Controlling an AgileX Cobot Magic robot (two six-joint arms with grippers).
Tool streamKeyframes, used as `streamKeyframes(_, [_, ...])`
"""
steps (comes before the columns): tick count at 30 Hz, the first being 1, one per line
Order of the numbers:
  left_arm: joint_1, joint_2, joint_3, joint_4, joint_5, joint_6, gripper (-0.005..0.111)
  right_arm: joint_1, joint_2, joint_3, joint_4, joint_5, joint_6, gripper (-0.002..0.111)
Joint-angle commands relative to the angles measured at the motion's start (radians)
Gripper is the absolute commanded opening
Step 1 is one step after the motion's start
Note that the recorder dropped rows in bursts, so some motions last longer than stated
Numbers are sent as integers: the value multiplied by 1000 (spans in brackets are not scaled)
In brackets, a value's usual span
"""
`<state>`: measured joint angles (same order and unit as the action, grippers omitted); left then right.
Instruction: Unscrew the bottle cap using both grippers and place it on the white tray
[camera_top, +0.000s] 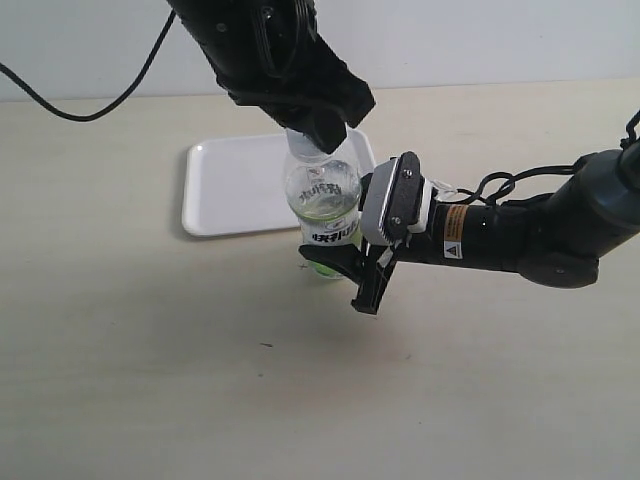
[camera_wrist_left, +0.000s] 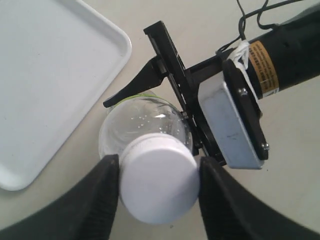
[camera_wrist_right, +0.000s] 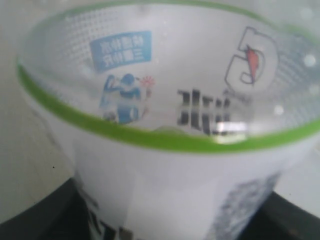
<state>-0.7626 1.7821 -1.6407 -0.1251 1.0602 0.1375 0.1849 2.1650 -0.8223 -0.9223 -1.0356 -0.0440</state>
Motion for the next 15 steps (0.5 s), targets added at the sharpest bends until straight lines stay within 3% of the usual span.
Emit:
streamKeyframes(1, [-4,-2,-3,-19,3,-14,0,2,-2,-3,2,69,8,0])
streamKeyframes(4, [-4,-2,-3,22,3,-12,9,2,-2,-3,2,69,12,0])
streamKeyframes(11, [-4,-2,-3,60,3,45,51,2,-2,-3,2,79,12,0])
streamKeyframes(15, [-4,-4,-3,71,9,106,62,2,-2,-3,4,81,12,0])
